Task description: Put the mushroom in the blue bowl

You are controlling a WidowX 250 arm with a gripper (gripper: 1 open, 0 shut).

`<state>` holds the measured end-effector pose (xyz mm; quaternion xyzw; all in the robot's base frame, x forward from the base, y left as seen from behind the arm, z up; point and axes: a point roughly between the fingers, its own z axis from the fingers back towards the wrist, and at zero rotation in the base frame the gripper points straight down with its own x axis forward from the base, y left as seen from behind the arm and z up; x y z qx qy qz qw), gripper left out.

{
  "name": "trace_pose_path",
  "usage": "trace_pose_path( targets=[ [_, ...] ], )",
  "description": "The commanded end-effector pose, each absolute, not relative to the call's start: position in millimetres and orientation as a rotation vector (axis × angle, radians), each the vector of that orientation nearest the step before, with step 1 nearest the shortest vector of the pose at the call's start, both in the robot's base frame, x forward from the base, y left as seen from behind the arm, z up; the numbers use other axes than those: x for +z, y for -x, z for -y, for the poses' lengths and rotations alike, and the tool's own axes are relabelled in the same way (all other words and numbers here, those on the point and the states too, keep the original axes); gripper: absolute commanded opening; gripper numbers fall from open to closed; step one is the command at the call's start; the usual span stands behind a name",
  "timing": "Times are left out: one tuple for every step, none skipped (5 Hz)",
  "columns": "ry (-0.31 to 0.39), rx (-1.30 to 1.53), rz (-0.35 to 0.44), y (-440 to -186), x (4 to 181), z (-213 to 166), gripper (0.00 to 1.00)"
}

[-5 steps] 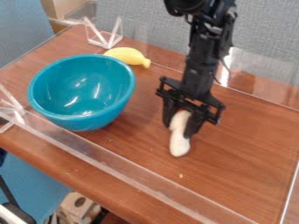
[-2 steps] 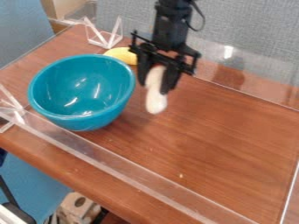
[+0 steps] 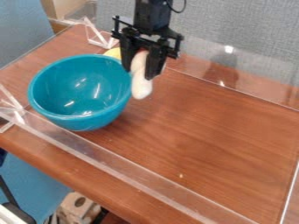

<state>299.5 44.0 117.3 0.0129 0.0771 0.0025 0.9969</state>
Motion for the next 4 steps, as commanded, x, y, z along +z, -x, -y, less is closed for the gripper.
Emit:
trace_pose_path(
  targets=[
    [-0.033, 0.038, -0.050, -303.8, 147.5, -56.7, 0.00],
    [-0.027, 0.050, -0.043, -303.0, 150.4, -61.2, 0.00],
    [-0.022, 0.052, -0.041, -300.8, 152.9, -63.8, 0.00],
    [-0.017, 0.052, -0.037, -298.1, 156.3, -66.3, 0.00]
  ],
)
